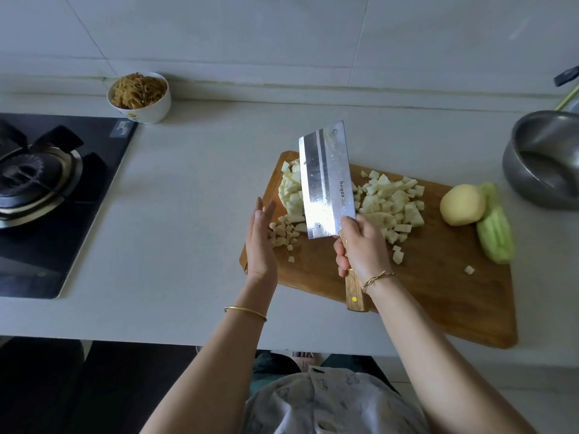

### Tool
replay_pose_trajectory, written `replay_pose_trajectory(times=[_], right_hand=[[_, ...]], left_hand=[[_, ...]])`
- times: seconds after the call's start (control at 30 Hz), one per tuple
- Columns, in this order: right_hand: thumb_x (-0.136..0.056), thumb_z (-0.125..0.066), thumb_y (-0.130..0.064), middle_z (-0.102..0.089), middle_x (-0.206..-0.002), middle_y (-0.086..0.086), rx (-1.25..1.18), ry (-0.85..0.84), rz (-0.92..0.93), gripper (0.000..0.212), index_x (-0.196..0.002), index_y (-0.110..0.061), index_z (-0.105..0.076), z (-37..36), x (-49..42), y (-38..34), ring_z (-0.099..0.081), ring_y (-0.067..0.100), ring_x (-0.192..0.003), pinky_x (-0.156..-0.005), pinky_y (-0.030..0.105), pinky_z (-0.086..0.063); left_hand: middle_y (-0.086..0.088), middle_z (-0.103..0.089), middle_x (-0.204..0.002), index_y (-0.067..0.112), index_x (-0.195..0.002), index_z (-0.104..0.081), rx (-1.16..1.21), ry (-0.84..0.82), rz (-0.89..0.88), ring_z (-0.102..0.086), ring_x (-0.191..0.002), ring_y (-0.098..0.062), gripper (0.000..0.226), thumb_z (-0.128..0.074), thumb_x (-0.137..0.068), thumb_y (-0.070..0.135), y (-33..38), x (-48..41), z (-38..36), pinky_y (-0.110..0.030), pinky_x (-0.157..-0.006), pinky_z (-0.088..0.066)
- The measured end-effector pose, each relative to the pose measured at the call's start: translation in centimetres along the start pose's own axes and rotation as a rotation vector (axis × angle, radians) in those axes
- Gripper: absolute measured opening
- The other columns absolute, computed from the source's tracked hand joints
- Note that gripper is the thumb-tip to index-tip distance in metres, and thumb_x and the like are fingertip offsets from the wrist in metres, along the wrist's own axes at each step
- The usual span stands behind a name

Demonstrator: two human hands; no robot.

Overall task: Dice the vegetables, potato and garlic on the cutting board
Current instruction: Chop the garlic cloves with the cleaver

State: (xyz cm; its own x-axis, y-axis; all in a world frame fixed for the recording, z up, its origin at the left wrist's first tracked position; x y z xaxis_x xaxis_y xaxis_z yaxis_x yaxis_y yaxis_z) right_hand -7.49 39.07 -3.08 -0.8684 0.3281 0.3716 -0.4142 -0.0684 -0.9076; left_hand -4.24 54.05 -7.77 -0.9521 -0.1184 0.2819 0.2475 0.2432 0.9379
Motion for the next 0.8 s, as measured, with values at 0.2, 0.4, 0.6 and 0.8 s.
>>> replay_pose_trajectory(times=[0.2, 0.4, 0.6, 0.8], right_hand=[[-0.094, -0.041, -0.016, -0.045, -0.052, 0.008, -0.004, 0.004, -0.001, 0.022, -0.082, 0.002, -0.045, 0.1, 0.0, 0.2, -0.035, 0.019, -0.03, -0.038, 0.025, -0.033], [-0.095, -0.041, -0.017, -0.046, -0.051, 0.006, -0.004, -0.003, 0.012, 0.024, -0.086, 0.004, -0.047, 0.4, 0.2, 0.2, -0.036, 0.019, -0.03, -0.037, 0.025, -0.034], [-0.096, -0.041, -0.018, -0.047, -0.051, 0.006, 0.028, -0.011, 0.025, 0.025, -0.073, -0.009, -0.046, 1.1, 0.4, -0.1, -0.037, 0.017, -0.031, -0.036, 0.024, -0.034], [-0.095, -0.041, -0.017, -0.047, -0.048, 0.004, 0.014, 0.033, 0.019, 0.028, -0.067, -0.013, -0.042, 1.3, 1.2, -0.2, -0.037, 0.016, -0.031, -0.033, 0.021, -0.034]], left_hand=[[0.007, -0.04, -0.149, 0.034, -0.15, -0.017, 0.004, -0.036, 0.022, -0.034, -0.137, -0.009, 0.074, -0.039, -0.081, 0.051, 0.6, 0.2, -0.1, -0.029, -0.11, -0.023], [0.004, -0.039, -0.15, 0.035, -0.151, -0.01, -0.054, -0.057, 0.055, -0.029, -0.14, -0.015, 0.079, -0.044, -0.082, 0.053, 0.8, 0.4, 0.1, -0.037, -0.115, -0.018], [0.013, -0.04, -0.145, 0.036, -0.142, -0.036, -0.029, -0.042, 0.1, -0.037, -0.123, 0.001, 0.075, -0.041, -0.072, 0.063, 1.7, 0.8, -0.3, -0.034, -0.113, -0.019], [0.017, -0.055, -0.133, 0.036, -0.146, -0.025, -0.071, -0.083, 0.095, -0.031, -0.131, -0.001, 0.073, -0.033, -0.074, 0.044, 2.2, 0.3, -0.4, -0.035, -0.112, -0.015]])
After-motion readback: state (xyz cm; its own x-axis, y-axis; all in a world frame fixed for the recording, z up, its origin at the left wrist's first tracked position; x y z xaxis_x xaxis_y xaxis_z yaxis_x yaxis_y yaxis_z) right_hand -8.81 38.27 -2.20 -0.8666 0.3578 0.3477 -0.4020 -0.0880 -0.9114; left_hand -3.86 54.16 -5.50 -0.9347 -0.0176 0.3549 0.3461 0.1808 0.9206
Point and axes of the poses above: each hand's wrist, its own x-axis away from the middle knuckle, its own z-axis out of the back of the hand, y = z × x, the point moved 2 cm from there along -x, towards the middle knuckle
